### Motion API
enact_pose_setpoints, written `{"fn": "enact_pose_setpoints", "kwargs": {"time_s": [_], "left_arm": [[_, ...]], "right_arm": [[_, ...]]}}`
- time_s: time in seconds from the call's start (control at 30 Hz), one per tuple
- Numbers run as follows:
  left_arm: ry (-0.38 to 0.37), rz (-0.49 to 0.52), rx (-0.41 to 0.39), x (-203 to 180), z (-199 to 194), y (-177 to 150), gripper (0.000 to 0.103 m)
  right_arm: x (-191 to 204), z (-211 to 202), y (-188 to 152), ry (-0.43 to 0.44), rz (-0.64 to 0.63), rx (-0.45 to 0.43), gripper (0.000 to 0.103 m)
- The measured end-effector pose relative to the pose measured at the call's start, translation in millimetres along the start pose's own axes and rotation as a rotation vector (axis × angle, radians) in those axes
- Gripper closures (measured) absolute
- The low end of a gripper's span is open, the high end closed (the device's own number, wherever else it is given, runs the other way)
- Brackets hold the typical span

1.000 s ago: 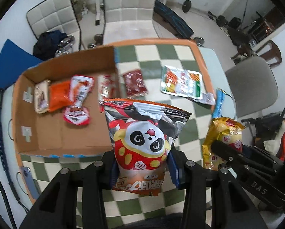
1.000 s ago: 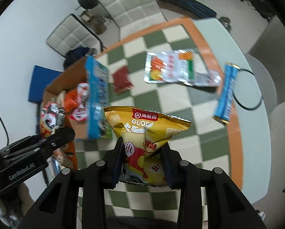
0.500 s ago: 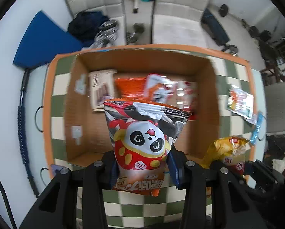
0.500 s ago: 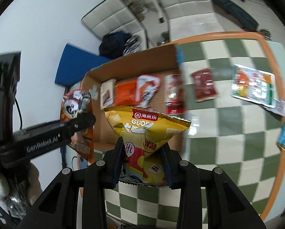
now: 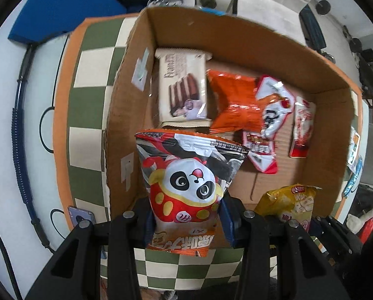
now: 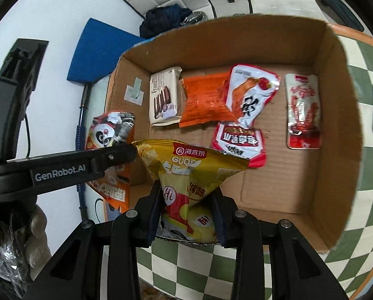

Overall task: Organize snacks
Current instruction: 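Carry both bags over the cardboard box and open both grippers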

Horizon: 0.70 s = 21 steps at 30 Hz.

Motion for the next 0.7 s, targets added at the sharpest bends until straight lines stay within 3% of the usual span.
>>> {"fn": "enact_pose_setpoints", "kwargs": {"time_s": [0.27,0.6,0.63,0.67,0.7], "left_arm": [[-0.019,-0.017,0.050,9,22,-4,0.063],[-0.032,-0.005,0.061,6,24,-4,0.061],[-0.035,-0.007,0.059,6,23,-4,0.060],[-0.035,-0.010,0.057,7,23,-4,0.054],[-0.034,-0.012,0.053,7,22,-3,0.049]], "right_arm": [[5,25,-2,-0.006,0.006,0.026,0.064],[10,42,-6,0.016,0.013,0.061,0.062],[11,42,-7,0.013,0.007,0.063,0.054],[11,43,-7,0.008,0.001,0.067,0.034],[11,44,-8,0.005,-0.001,0.070,0.023]]}}
Point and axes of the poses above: each gripper's, at about its wrist camera, not at the fingertips, and z roughly the way its jaws point, x to its left, y to its top, the point moved 8 cm from there along z, roughly the way its jaws point, and after that the axes turned 11 degrees about -x, right-handed, at the moved point
